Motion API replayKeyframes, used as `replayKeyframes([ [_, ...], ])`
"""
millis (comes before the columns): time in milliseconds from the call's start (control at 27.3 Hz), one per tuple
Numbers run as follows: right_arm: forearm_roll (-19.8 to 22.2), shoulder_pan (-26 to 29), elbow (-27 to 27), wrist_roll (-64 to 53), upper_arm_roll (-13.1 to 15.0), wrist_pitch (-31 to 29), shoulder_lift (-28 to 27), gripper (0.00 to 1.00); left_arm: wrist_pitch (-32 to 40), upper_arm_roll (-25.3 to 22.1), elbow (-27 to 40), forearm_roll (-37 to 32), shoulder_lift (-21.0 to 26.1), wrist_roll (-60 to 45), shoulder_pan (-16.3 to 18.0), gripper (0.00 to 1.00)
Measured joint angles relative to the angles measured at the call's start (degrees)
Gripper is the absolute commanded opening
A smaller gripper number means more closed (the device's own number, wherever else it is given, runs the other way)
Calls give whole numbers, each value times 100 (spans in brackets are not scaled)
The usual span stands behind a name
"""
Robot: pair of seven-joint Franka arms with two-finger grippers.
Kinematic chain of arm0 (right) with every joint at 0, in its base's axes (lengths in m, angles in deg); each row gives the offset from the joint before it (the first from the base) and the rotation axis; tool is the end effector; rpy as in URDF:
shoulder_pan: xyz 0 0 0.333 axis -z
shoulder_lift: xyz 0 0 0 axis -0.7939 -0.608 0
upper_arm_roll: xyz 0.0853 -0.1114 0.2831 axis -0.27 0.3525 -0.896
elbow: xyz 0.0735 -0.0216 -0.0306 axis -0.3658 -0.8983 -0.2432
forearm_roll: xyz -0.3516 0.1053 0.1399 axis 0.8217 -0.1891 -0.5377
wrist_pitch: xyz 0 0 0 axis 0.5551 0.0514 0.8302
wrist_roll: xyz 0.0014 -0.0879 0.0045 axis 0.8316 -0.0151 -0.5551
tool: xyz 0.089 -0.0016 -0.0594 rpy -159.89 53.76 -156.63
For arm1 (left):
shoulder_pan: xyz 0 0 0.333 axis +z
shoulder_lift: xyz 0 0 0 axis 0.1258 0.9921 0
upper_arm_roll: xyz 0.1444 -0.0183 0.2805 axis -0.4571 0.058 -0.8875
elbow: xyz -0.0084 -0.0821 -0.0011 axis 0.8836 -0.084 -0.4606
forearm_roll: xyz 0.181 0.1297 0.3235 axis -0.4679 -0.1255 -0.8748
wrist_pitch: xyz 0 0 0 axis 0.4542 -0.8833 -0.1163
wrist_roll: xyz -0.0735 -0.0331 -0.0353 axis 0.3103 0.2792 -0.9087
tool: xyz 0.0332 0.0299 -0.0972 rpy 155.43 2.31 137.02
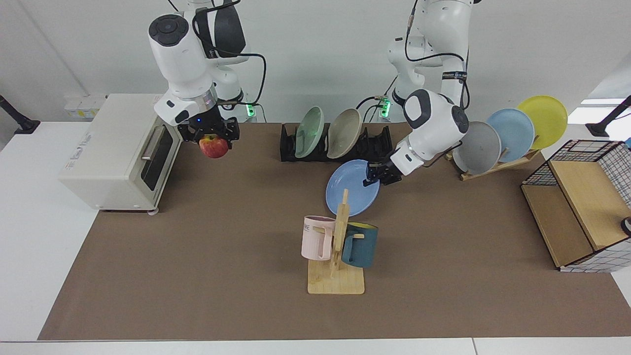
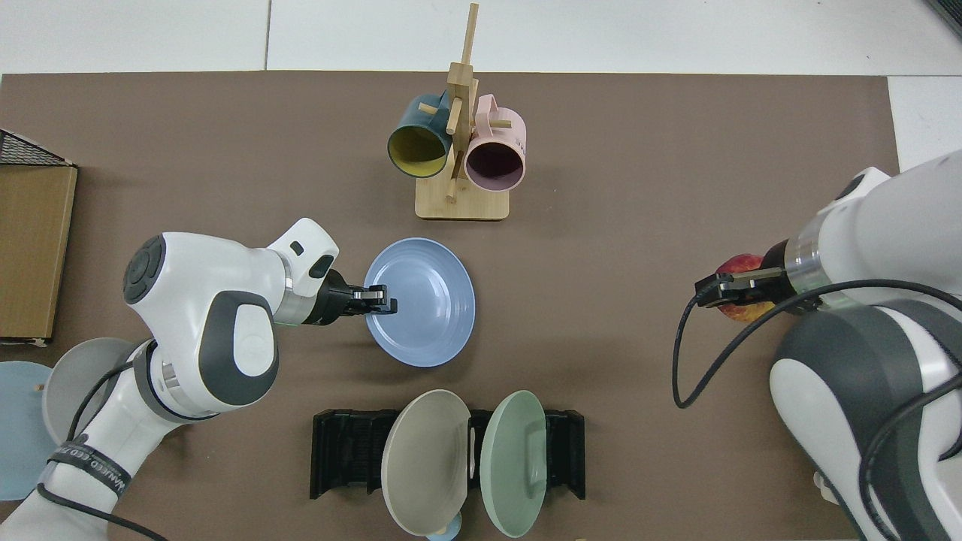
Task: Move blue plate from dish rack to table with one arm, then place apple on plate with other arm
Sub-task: 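Lower the blue plate onto the table and open the left gripper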
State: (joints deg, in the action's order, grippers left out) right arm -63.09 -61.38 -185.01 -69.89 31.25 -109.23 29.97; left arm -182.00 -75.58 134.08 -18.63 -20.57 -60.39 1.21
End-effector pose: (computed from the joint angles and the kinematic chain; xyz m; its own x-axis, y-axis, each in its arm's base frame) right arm 0.5273 0.1008 0.5387 0.9981 0.0224 -0.0572 0.0232 -0.9996 0.0133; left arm 0.5219 -0.1939 0.3498 0.9981 -0.0259 -0.0566 0.0072 -0.8554 0.5180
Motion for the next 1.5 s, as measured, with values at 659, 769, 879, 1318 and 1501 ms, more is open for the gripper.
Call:
replayKeyframes([
  [659, 0, -6, -1, 818, -554, 0, 42, 5, -514, 232, 237, 25, 24, -316, -147, 97],
  [769, 0, -7, -1, 917, -619, 0, 43, 5, -529, 234, 244, 25, 48, -346, -149, 99],
  [879, 0, -7, -1, 994, -654, 0, 43, 5, -533, 234, 244, 25, 62, -361, -149, 99],
  [1318, 0, -8, -27, 1358, -915, -31, 42, 5, -496, 160, 135, -204, 46, -385, -126, 99],
  [1501, 0, -8, -50, 1367, -945, -53, 40, 5, 339, -70, -269, -1452, -124, -879, -47, 97],
])
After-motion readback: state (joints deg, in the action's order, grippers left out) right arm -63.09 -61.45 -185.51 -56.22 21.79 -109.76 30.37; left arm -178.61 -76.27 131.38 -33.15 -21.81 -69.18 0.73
